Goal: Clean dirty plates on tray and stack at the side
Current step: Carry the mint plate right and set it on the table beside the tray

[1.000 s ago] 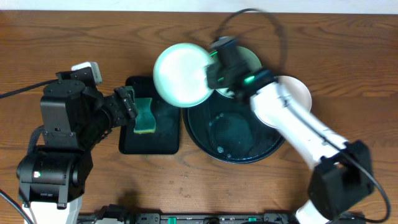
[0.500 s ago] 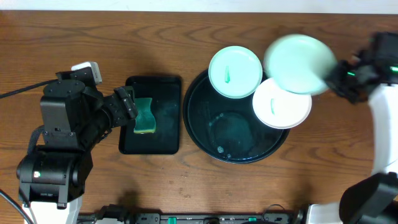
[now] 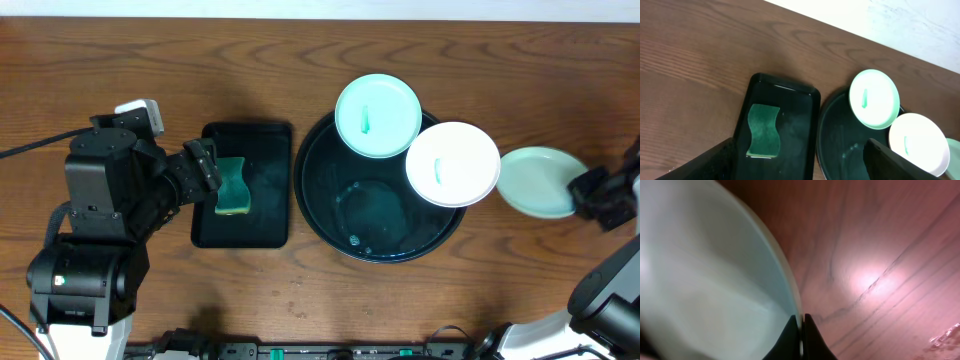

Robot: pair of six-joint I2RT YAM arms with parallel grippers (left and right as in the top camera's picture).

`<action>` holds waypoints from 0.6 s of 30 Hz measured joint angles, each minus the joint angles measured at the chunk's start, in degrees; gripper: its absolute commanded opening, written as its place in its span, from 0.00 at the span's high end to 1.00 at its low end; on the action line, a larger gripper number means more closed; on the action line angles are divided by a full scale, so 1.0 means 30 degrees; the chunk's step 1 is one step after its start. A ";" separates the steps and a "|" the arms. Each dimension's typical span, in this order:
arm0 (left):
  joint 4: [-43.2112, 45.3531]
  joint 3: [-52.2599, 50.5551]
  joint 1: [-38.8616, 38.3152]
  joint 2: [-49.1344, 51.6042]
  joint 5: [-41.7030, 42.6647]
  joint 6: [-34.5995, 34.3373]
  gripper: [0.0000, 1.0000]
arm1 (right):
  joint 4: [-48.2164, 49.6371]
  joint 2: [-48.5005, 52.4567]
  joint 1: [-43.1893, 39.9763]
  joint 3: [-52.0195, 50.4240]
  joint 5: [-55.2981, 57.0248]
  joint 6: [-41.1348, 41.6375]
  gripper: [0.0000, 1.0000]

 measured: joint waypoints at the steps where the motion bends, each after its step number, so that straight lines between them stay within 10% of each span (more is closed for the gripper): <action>1: 0.0000 0.0000 -0.0007 0.0000 0.0000 0.0000 0.19 | 0.0328 0.0029 0.0007 -0.0699 -0.0015 0.0000 0.99; 9: -0.0007 0.0000 -0.0007 0.0000 0.0000 -0.0007 0.19 | 0.2011 0.0029 0.1202 -0.3818 -0.0066 -0.0095 0.98; 12: -0.0007 0.0000 -0.0007 0.0000 0.0000 0.0000 0.19 | 0.2157 0.0029 0.1807 -0.3883 0.0175 -0.0364 0.73; 18: 0.0000 0.0000 -0.0007 0.0000 0.0000 -0.0007 0.19 | 0.1887 -0.0386 0.2739 -0.3563 -0.0073 -0.1260 0.69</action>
